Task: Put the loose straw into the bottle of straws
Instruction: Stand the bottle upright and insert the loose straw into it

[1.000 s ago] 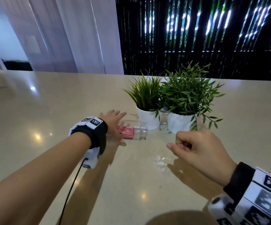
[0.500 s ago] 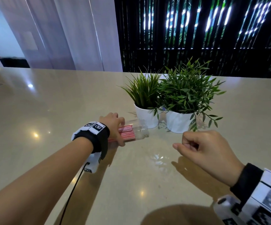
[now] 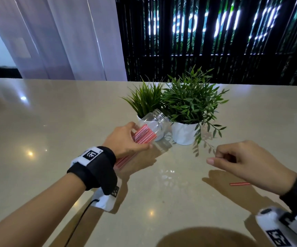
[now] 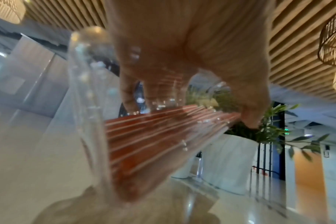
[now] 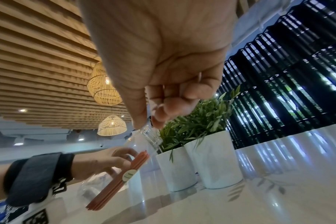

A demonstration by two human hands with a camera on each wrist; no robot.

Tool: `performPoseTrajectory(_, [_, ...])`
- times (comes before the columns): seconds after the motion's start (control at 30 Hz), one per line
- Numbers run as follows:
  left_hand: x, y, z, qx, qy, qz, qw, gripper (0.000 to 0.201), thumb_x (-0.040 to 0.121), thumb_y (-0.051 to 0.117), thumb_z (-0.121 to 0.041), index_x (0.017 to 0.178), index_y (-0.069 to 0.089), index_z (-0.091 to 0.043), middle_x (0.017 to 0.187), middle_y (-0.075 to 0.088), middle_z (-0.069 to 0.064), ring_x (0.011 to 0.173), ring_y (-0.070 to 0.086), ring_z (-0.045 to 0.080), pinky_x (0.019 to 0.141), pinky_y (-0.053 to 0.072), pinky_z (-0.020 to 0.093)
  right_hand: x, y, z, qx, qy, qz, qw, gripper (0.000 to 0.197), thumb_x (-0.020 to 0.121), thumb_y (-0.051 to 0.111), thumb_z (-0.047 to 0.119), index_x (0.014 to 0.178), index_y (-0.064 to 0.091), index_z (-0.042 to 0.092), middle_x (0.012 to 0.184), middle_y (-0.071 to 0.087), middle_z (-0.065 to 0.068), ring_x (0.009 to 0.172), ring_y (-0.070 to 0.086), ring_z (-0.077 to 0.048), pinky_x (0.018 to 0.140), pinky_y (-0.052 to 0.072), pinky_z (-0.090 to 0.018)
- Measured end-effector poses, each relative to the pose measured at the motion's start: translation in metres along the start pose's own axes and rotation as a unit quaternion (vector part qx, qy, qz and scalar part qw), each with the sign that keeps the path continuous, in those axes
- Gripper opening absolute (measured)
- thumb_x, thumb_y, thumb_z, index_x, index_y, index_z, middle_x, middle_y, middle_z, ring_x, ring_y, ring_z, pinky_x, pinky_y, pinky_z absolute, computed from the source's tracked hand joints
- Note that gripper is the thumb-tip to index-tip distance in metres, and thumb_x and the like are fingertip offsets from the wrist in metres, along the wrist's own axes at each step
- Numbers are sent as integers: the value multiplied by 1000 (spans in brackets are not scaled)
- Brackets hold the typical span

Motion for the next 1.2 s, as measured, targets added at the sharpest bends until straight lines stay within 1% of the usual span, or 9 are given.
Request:
performPoseTrajectory(0.1, [-5,6,-20,-47,18,0,999,63,53,64,-48,108,46,-23,90,58,-3,75,57,3,62,46,15,-9,-5,-24,-48,32,92,994,26,85,53,35,63,54,22,57,55,20,54,48,-6,51,31,-28])
performPoseTrajectory(0.17, [-8,11,-33,-72,29,5,997,65,56,67,-44,112,45,-20,84,56,-9,72,55,-2,55,41,9,-17,-9,-41,-80,61,163,982,18,87,50,27,71,57,23,56,55,11,55,47,-6,55,34,-25])
performPoseTrajectory(0.27, [-13,20,-49,-110,37,-6,993,55,68,74,-33,112,44,-20,81,53,-18,70,54,-2,49,40,4,-27,-12,-63,-116,110,203,966,16,88,50,31,76,58,24,66,54,11,61,47,-7,60,36,-25])
performPoseTrajectory(0.5, [-27,46,-89,-218,56,-41,974,52,65,75,-34,108,48,-22,88,60,-11,79,57,1,64,41,14,-30,-2,-85,-219,133,196,947,16,90,46,26,92,62,24,89,56,4,87,53,-18,70,41,-28])
performPoseTrajectory(0.6, [-29,55,-102,-236,56,-40,969,45,59,71,-39,98,49,-30,88,59,-12,81,57,2,65,42,16,-19,9,-88,-254,116,221,935,21,88,48,20,69,54,28,86,48,3,79,46,-21,56,32,-23])
performPoseTrajectory(0.67, [-31,61,-109,-240,54,-34,969,40,59,71,-39,91,47,-35,89,61,-10,81,58,4,65,43,17,-13,14,-92,-261,116,235,929,30,86,51,20,58,42,26,82,48,2,76,46,-23,58,33,-24])
performPoseTrajectory(0.77, [-32,69,-115,-239,57,-31,969,36,67,75,-31,89,46,-35,87,61,-9,78,58,2,61,41,14,-7,18,-97,-255,121,242,929,24,80,57,16,62,45,27,77,47,2,75,50,-24,63,36,-28])
performPoseTrajectory(0.93, [-32,77,-119,-230,57,-23,971,32,67,74,-29,83,46,-33,81,60,-10,74,57,0,57,40,12,-6,24,-108,-237,140,242,930,30,68,58,3,53,43,25,75,57,3,80,61,-26,56,38,-24])
performPoseTrajectory(1.2, [-29,81,-125,-218,55,-18,974,39,70,73,-29,100,49,-22,82,57,-11,73,54,-1,57,38,12,-5,29,-109,-220,142,243,934,22,72,60,4,65,56,24,78,58,2,82,62,-24,60,44,-27])
Point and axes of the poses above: each hand's wrist, its own x-axis towards the middle knuckle, its own y-axis out of the palm, z = x × y, the point moved 3 cm from there along x, towards the middle knuckle
